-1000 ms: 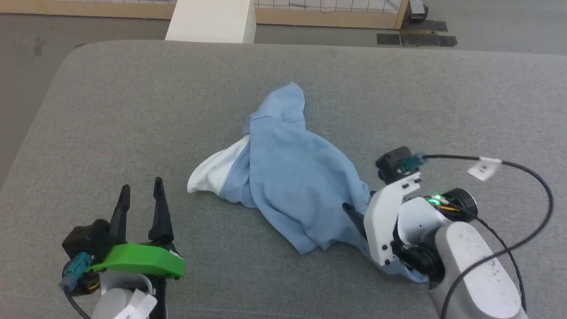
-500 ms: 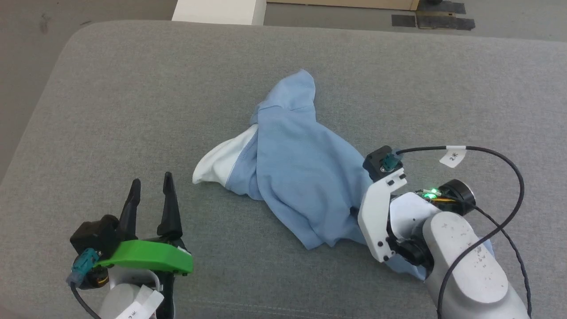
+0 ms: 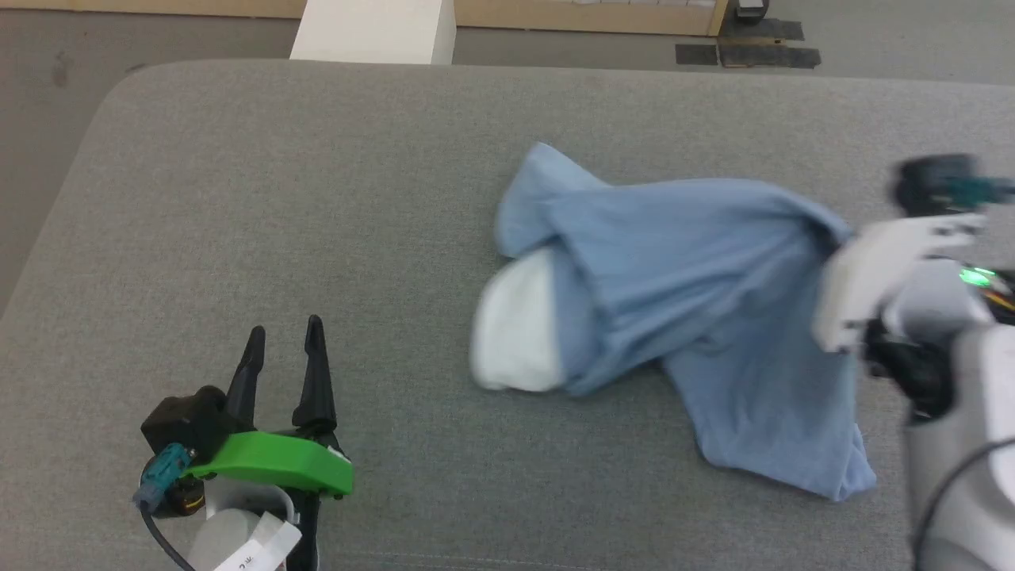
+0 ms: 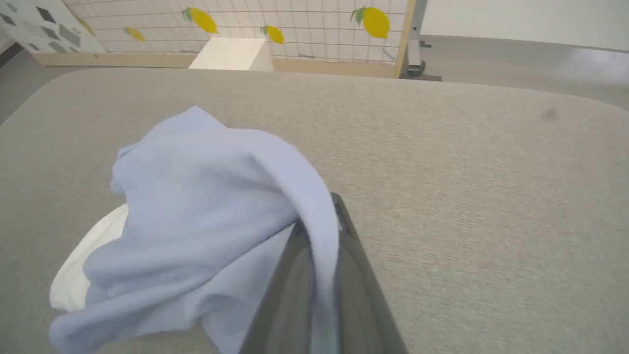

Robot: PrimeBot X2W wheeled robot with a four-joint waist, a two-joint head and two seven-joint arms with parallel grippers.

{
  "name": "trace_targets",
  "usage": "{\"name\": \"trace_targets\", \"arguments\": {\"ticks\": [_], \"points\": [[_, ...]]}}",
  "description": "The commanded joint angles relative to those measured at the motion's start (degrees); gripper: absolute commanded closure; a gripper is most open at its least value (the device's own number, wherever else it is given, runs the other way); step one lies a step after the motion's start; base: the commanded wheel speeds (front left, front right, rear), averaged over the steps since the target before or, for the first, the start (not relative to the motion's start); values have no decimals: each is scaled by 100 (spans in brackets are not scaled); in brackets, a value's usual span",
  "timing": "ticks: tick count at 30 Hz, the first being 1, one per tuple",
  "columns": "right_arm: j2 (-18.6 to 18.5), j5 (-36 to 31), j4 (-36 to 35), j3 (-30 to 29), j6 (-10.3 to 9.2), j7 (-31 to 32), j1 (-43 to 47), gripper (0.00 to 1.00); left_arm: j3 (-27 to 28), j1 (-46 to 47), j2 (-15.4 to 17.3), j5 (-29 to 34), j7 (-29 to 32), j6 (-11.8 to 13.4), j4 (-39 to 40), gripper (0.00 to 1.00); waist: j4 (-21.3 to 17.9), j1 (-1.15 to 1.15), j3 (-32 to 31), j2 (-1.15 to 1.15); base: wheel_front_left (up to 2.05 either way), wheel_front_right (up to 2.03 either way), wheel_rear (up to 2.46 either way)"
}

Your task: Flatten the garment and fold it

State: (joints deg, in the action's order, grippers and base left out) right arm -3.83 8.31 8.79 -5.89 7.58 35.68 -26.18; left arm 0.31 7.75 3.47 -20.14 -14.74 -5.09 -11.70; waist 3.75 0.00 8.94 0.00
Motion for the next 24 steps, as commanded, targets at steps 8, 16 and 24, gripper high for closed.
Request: {"name": "trace_targets", "arguments": {"ticks": [8,16,24], "points": [[73,-408,-723,-2307,-9,349,1547,100,-124,109,-29,2,-26,-104,-202,0,-226,0,-92,0,0,0,0],[93,771,-289,-1158,-9,418,2507,100,-199,185,-31,-39,-26,-143,-395,0,-360,0,-123,0,0,0,0],[94,1130,-460,-1172,-9,-341,2338,0,-326,156,-36,-81,-26,-166,-554,0,-283,0,-312,0,0,0,0]]}}
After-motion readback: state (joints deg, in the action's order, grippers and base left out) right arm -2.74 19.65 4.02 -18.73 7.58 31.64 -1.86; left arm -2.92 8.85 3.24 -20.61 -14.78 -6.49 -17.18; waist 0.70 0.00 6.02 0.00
